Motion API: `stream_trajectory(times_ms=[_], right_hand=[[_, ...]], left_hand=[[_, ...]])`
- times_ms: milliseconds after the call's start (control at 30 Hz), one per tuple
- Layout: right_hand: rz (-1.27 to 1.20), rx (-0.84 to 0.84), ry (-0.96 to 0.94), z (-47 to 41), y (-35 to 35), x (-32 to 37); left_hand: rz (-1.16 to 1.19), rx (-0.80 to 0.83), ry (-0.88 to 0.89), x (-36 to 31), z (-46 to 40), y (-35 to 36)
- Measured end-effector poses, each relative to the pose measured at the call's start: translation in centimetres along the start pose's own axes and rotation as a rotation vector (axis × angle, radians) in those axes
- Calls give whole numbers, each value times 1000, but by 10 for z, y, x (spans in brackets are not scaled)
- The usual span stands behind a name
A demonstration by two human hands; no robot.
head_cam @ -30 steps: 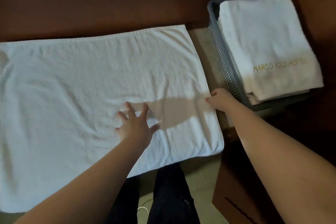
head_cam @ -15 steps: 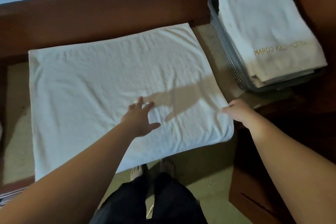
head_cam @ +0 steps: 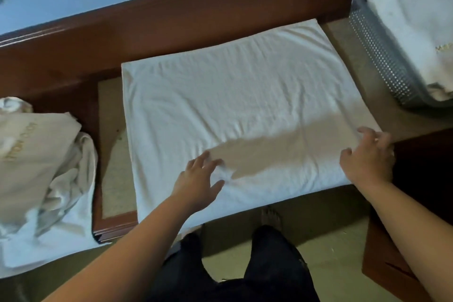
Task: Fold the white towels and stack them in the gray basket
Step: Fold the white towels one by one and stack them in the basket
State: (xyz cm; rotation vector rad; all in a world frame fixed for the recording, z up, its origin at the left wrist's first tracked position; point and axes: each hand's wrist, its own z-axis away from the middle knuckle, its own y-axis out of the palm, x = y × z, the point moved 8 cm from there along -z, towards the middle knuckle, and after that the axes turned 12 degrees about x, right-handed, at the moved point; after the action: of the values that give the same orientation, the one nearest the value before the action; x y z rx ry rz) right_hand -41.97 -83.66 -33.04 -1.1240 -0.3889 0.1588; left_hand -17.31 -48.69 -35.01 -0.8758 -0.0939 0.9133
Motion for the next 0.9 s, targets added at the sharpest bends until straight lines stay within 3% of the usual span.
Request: stream_trajectory(times_ms=[300, 367, 467, 567, 700, 900], right_hand=[[23, 288, -626, 177, 147, 267], [-3, 337, -691, 210, 177, 316], [49, 408, -669, 243, 216, 370], [175, 337, -590, 258, 233, 401], [286, 276, -514, 266, 242, 416], [298, 332, -487, 272, 244, 418]], left_hand=[[90, -36, -160, 196, 13, -55], [132, -67, -165, 220, 7, -69], [339, -88, -248, 243, -8, -89], [551, -68, -345, 253, -36, -104], [849, -100, -429, 257, -64, -121], [1090, -233, -549, 268, -86, -163]])
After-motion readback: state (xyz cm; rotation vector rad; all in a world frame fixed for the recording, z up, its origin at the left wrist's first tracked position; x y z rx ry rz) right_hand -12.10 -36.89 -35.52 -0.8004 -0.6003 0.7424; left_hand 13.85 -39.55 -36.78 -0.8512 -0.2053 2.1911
